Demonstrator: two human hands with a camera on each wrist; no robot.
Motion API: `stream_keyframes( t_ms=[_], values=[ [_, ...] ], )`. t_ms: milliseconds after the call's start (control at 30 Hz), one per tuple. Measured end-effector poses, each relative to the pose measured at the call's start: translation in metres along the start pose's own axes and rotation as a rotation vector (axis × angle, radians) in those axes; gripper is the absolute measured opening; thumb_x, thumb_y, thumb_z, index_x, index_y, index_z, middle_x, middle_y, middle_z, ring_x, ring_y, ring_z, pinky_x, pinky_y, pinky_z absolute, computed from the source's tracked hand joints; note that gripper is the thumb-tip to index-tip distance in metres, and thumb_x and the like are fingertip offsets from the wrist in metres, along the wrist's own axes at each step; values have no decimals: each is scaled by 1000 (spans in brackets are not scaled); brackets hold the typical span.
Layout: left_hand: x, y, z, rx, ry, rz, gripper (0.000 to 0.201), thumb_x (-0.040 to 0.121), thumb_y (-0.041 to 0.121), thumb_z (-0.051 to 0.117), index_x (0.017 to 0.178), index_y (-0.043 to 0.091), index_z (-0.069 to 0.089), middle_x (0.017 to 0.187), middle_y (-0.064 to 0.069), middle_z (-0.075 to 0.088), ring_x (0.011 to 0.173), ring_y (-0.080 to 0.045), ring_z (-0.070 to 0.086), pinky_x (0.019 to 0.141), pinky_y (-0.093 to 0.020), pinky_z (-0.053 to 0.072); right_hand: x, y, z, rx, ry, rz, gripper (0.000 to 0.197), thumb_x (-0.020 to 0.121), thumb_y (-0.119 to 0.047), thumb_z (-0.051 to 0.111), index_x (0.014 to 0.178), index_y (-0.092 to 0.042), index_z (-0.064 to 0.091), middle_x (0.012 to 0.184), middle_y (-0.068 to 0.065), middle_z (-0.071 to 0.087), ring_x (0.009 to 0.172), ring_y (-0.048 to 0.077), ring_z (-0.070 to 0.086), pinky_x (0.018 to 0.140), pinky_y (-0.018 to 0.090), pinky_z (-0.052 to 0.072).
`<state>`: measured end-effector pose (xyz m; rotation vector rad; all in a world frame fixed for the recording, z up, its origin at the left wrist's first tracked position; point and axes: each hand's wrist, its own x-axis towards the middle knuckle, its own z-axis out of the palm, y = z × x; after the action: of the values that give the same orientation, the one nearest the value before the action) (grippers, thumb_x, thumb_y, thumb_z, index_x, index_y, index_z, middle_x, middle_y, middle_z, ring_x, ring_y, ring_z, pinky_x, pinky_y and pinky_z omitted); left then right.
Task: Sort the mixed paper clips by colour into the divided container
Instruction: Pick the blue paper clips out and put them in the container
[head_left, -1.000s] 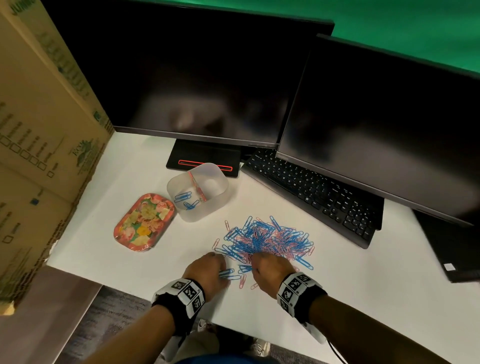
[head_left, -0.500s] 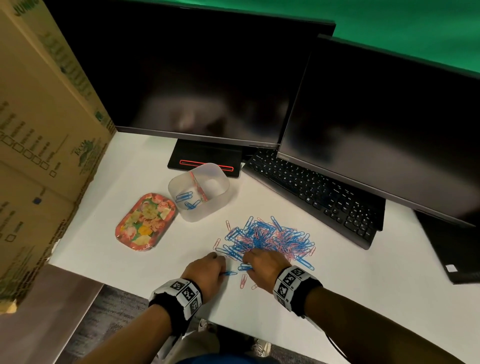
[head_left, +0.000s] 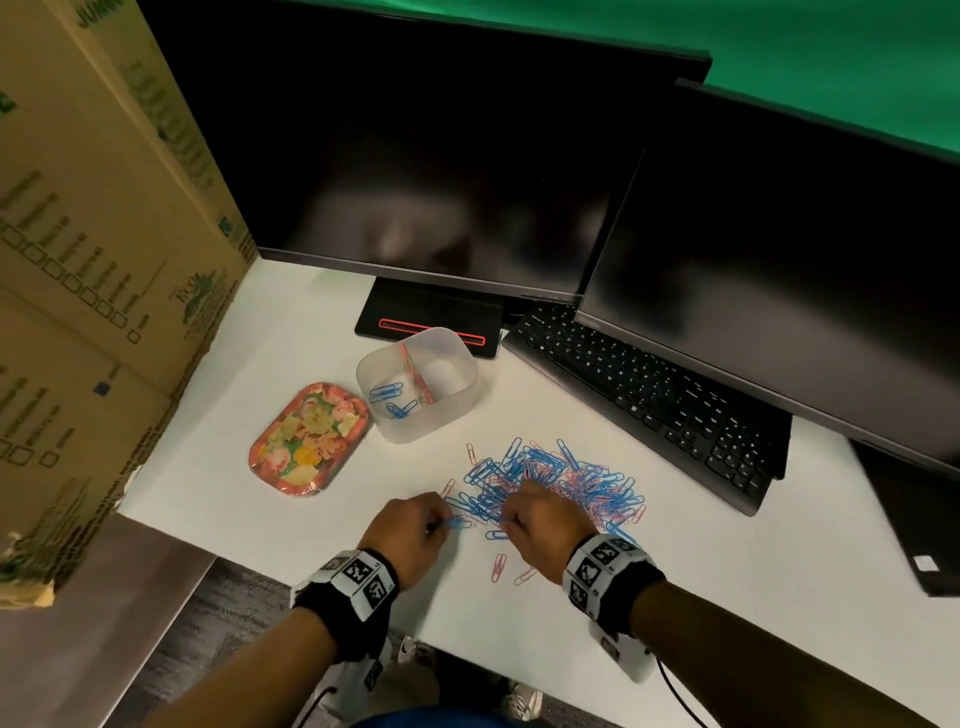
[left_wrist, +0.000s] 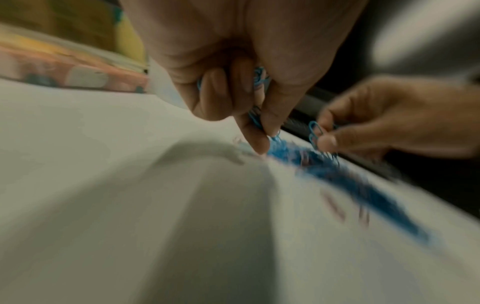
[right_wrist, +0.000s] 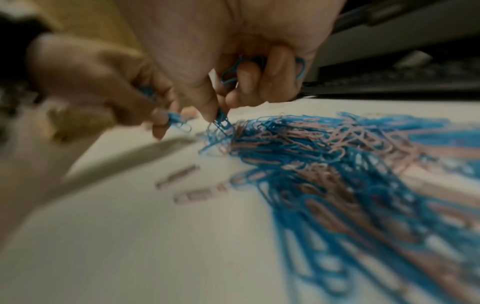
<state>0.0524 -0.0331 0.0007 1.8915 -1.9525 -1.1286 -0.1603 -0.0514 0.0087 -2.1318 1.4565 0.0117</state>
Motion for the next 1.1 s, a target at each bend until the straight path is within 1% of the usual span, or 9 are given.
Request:
stream_keyframes(
  t_ms=[167,267,333,400,567,700,800,867,1100],
  values=[
    [9,6,-28,-464,82,-130,20,84,6,63,73,20,71,70,4,73,60,-5,61,62,-15,45,8,3,-23,594,61,243,8,85,-18,68,79,-22,72,86,-5,72,83,12,66,78,24,52],
    [12,17,-45,-573,55,-142,18,89,5,60,77,15,69,69,-2,72,43,2,50,47,-12,36,11,-1,-41,781,-18,253,7,88,-12,67,84,-9,72,63,-10,66,56,-2,58,57,13,43],
    [13,23,-53,-571,49,-145,15,90,7,59,81,14,68,66,2,71,40,0,45,43,-10,33,11,-1,-47,960,-72,343,8,88,-13,67,80,-9,67,46,-11,50,39,6,40,41,19,29],
    [17,27,-61,-619,55,-173,15,91,8,57,83,15,68,65,3,71,42,-6,40,41,-16,31,13,0,-49,1105,-96,403,10,88,-12,67,79,-9,63,46,-5,42,38,10,31,41,20,18],
    [38,38,-99,-611,176,-178,16,84,1,59,84,14,70,74,-1,68,46,-4,42,47,-19,33,22,-13,-56,1359,-44,405,6,88,-5,64,90,-1,60,61,2,52,44,10,40,37,18,22],
    [64,35,-127,-543,261,-233,16,81,3,62,80,16,70,76,-3,65,59,-15,50,52,-22,40,39,-28,-68,1437,-61,365,9,88,-10,64,95,-3,64,78,12,56,51,12,43,40,21,26],
    [84,31,-138,-331,261,-258,14,82,9,60,81,18,71,89,-5,70,84,-23,62,76,-27,50,53,-46,-83,1396,-74,330,8,91,-11,60,97,-5,62,73,8,61,52,13,42,39,20,27],
    [95,31,-142,-241,230,-294,16,83,10,59,82,20,72,94,-5,70,94,-24,63,80,-26,48,67,-58,-93,1377,-46,312,9,92,-10,59,98,-4,61,72,9,60,52,14,42,39,20,28],
    [110,31,-146,-271,214,-351,26,82,15,50,94,3,70,100,-22,69,92,-39,66,84,-44,57,131,-106,-116,1235,-49,296,18,97,-2,46,81,-8,52,66,13,49,44,16,42,38,17,31]
  ],
)
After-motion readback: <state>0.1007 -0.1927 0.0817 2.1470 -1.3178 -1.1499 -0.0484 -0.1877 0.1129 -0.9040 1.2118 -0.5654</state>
